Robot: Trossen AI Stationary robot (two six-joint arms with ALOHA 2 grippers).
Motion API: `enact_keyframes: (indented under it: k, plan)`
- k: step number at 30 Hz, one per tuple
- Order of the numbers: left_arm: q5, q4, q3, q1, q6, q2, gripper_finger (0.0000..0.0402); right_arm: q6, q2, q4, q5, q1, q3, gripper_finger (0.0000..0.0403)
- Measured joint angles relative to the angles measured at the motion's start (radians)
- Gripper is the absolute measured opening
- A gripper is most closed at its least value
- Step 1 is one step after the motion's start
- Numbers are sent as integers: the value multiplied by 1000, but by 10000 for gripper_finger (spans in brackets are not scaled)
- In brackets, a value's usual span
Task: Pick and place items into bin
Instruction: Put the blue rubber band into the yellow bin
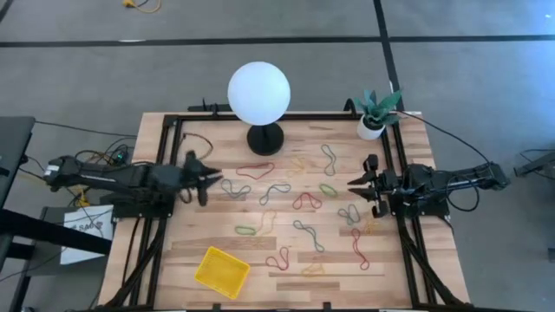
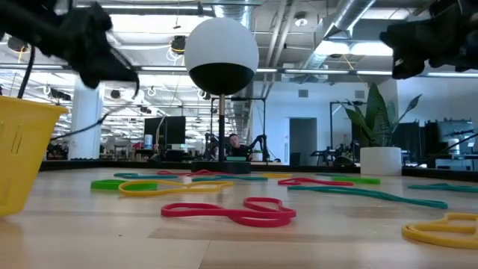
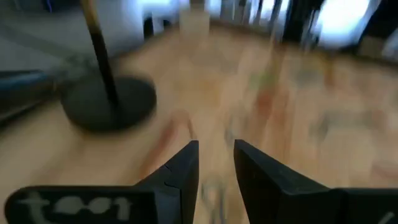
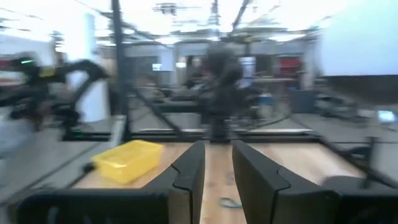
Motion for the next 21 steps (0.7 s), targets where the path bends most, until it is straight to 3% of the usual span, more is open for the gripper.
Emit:
enact_keyframes:
  k: [3,7,15,21]
  plan:
    - [85,-12,-4,0,-50,156,91,-3,0,0,55,0,0,76]
    - [92,30,-5,0,-69,357,91,-45,0,7,57,0,0,76]
    - [140,350,-4,0,-2,711,91,-48,0,21,67,0,0,76]
    - [104,474,0,2,-50,886,91,-48,0,22,68,0,0,76]
